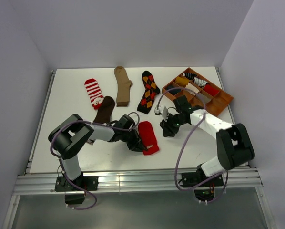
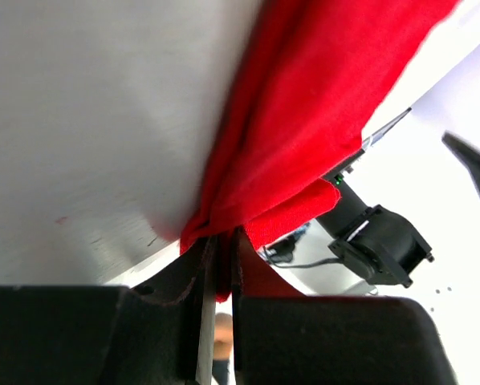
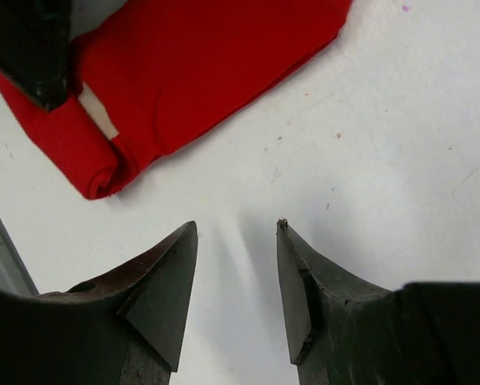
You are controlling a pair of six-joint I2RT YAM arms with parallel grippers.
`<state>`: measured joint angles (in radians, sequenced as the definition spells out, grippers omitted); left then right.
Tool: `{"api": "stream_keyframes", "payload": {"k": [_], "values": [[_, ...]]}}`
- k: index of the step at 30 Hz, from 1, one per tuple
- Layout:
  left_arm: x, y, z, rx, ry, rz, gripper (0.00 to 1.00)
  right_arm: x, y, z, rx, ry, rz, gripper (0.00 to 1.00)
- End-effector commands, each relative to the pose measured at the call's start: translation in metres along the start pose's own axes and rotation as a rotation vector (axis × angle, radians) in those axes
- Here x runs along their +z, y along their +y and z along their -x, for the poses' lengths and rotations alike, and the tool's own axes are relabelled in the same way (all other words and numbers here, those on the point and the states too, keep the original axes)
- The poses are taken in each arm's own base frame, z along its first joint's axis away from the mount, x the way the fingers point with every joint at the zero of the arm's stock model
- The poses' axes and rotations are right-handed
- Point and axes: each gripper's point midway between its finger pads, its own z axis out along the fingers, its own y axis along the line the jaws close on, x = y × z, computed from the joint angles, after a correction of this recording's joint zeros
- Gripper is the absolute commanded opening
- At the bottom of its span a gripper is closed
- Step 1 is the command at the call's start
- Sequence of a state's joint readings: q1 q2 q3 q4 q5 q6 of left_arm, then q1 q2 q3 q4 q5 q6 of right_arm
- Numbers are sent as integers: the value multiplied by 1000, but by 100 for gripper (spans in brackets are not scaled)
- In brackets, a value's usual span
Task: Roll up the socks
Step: Roll the sock at the center of the board.
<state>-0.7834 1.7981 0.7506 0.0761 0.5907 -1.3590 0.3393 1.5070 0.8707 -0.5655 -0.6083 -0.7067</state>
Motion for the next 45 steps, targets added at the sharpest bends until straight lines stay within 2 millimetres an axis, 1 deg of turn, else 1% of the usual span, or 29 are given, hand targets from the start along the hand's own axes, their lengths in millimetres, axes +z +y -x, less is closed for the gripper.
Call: {"api": "stream_keyframes", "payload": {"k": [1, 2, 3, 4, 5, 6, 7, 8, 10, 11, 12, 13, 15, 16, 17, 18, 19, 25, 28, 31, 32, 35, 40, 41, 42, 43, 44, 45], "values": [[6, 37, -3, -129, 27, 142, 0, -12, 3, 21, -244, -107, -83, 52], [7, 40, -2, -136, 19, 159, 0, -5, 16, 14, -302, -100, -68, 53], [7, 41, -1, -144, 15, 170, 0, -4, 22, 14, -343, -106, -80, 55], [7, 42, 0, -163, 12, 177, 0, -3, 21, 18, -396, -119, -120, 56], [7, 42, 1, -174, 9, 177, 0, 0, 38, 16, -462, -131, -114, 58], [6, 43, 1, -184, 4, 180, 0, 2, 44, 17, -496, -141, -115, 61], [5, 44, 3, -199, -3, 189, 0, 3, 48, 21, -532, -161, -132, 62], [5, 43, 5, -199, -14, 188, 0, 7, 62, 19, -573, -167, -110, 64], [4, 45, 7, -211, -21, 200, 0, 9, 71, 21, -616, -175, -109, 64], [3, 46, 8, -214, -23, 201, 0, 12, 74, 18, -638, -168, -115, 64], [3, 44, 8, -215, -21, 199, 0, 14, 81, 19, -669, -171, -111, 64], [3, 44, 9, -218, -22, 199, 0, 16, 83, 21, -685, -175, -116, 65], [3, 43, 10, -216, -22, 200, 0, 20, 87, 17, -713, -152, -122, 65], [3, 42, 10, -216, -19, 199, 0, 24, 94, 15, -741, -150, -109, 65], [4, 41, 11, -215, -18, 199, 0, 25, 93, 14, -752, -141, -123, 64], [4, 41, 11, -215, -20, 200, 0, 29, 98, 12, -774, -133, -113, 65], [4, 41, 12, -212, -19, 200, 0, 31, 99, 13, -786, -132, -122, 65], [7, 39, 13, -205, -11, 195, 0, 47, 106, 7, -817, -86, -124, 63], [6, 38, 13, -196, -10, 195, 1, 54, 103, 4, -800, -41, -129, 58], [6, 33, 13, -187, -11, 175, 6, 59, 99, 4, -765, -8, -138, 51], [5, 31, 13, -185, -15, 170, 6, 63, 98, -1, -756, 15, -130, 44], [2, 29, 13, -176, -21, 161, 9, 66, 98, -5, -731, 36, -115, 29], [-5, 23, 17, -162, -55, 139, 13, 65, 101, -6, -701, 70, -80, 24], [-6, 22, 18, -160, -60, 134, 13, 65, 104, -7, -692, 70, -52, 24], [-8, 21, 19, -158, -69, 131, 14, 64, 105, -13, -671, 89, -28, 24], [-10, 19, 21, -151, -86, 126, 15, 63, 106, -11, -664, 88, -14, 24], [-11, 18, 22, -146, -96, 121, 16, 63, 111, -11, -655, 82, 23, 24], [-13, 18, 26, -141, -111, 118, 17, 60, 111, -14, -636, 104, 47, 24]]}}
